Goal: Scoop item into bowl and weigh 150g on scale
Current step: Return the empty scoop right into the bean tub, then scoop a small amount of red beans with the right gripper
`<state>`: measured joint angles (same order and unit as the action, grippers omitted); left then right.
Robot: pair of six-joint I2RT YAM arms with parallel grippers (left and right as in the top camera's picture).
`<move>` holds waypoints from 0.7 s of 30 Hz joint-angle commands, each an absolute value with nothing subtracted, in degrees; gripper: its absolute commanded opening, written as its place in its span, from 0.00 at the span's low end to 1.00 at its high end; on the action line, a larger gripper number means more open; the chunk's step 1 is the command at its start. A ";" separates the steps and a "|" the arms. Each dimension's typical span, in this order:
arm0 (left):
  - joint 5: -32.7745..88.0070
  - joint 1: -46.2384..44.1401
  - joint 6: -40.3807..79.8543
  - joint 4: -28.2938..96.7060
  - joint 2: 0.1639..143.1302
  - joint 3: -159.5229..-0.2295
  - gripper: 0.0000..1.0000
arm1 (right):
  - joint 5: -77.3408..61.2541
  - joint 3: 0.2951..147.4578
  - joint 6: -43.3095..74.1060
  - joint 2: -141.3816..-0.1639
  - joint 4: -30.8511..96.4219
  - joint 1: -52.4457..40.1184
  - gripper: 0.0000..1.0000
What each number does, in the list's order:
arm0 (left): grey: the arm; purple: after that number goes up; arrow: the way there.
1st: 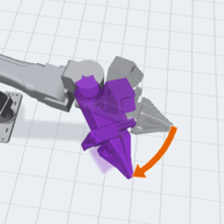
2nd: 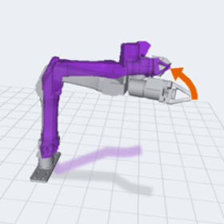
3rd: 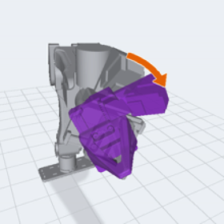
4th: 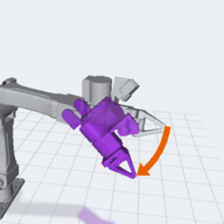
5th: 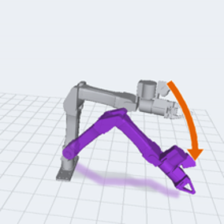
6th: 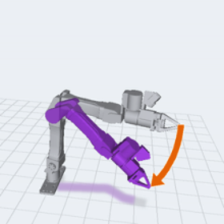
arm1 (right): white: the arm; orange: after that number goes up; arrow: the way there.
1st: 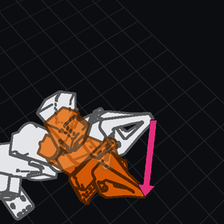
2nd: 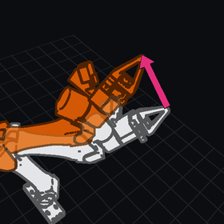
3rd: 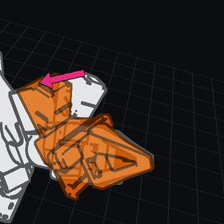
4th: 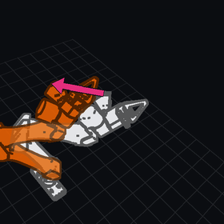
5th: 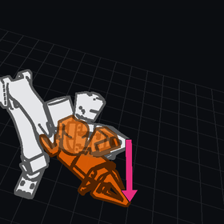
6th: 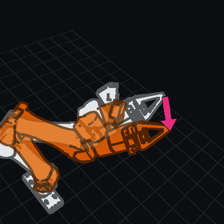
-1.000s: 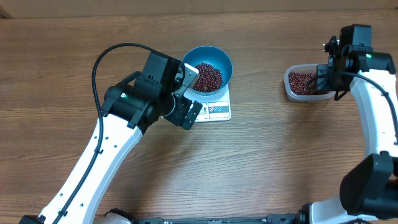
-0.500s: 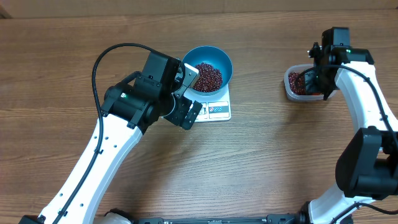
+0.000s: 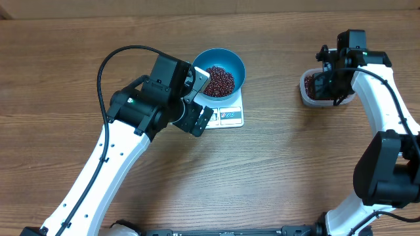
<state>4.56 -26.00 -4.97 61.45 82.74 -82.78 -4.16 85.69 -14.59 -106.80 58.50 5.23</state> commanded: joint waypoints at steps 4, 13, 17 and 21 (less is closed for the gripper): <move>5.41 -25.93 -6.24 61.28 83.13 -82.37 0.99 | -13.30 85.56 -16.62 -107.70 58.74 5.52 0.04; 5.41 -25.93 -6.22 61.28 83.13 -82.37 1.00 | -25.63 85.56 -18.87 -107.70 59.07 12.21 0.04; 5.41 -25.93 -6.24 61.28 83.13 -82.37 1.00 | -30.15 85.54 -20.10 -107.72 59.66 15.73 0.04; 5.41 -25.93 -6.22 61.28 83.13 -82.37 1.00 | -31.20 85.45 -21.65 -107.77 60.45 17.63 0.04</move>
<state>4.56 -26.00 -4.97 61.45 82.74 -82.78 -25.02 85.69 -19.64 -107.55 60.25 17.32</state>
